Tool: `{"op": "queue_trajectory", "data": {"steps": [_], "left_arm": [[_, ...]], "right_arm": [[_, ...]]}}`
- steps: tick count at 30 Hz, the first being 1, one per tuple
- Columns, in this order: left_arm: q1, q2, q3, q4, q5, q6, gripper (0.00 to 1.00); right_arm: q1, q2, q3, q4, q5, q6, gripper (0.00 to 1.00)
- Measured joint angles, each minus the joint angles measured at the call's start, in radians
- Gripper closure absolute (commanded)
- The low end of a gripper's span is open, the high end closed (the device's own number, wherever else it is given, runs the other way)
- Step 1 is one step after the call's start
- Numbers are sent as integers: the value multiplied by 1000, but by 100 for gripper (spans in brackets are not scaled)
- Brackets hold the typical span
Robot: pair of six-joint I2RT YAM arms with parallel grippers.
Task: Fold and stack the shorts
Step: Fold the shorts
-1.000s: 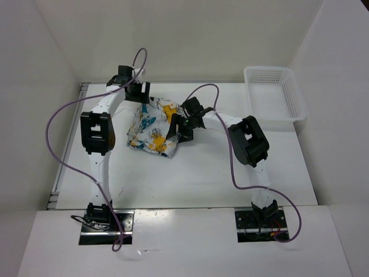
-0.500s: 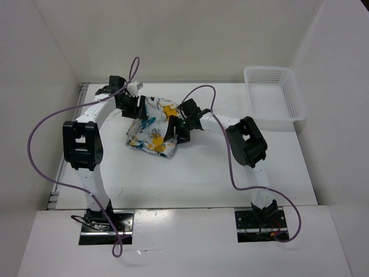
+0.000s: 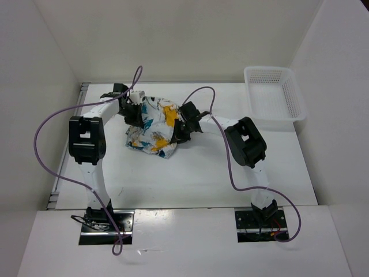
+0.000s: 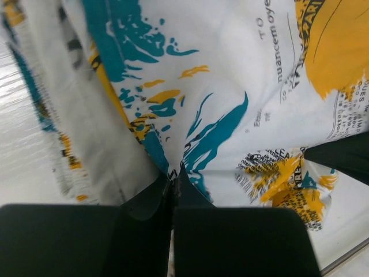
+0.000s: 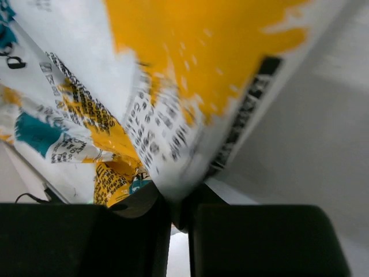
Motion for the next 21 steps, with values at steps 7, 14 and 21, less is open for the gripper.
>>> {"op": "queue_trajectory", "data": {"steps": [7, 14, 21], "left_arm": [[21, 2, -17, 1, -14, -3, 100], [31, -8, -30, 17, -53, 1, 31], [38, -128, -58, 20, -91, 3, 10]], "right_arm": [[-5, -44, -73, 44, 23, -43, 83], [-9, -82, -84, 42, -61, -102, 26], [-13, -112, -140, 44, -116, -126, 26]]}}
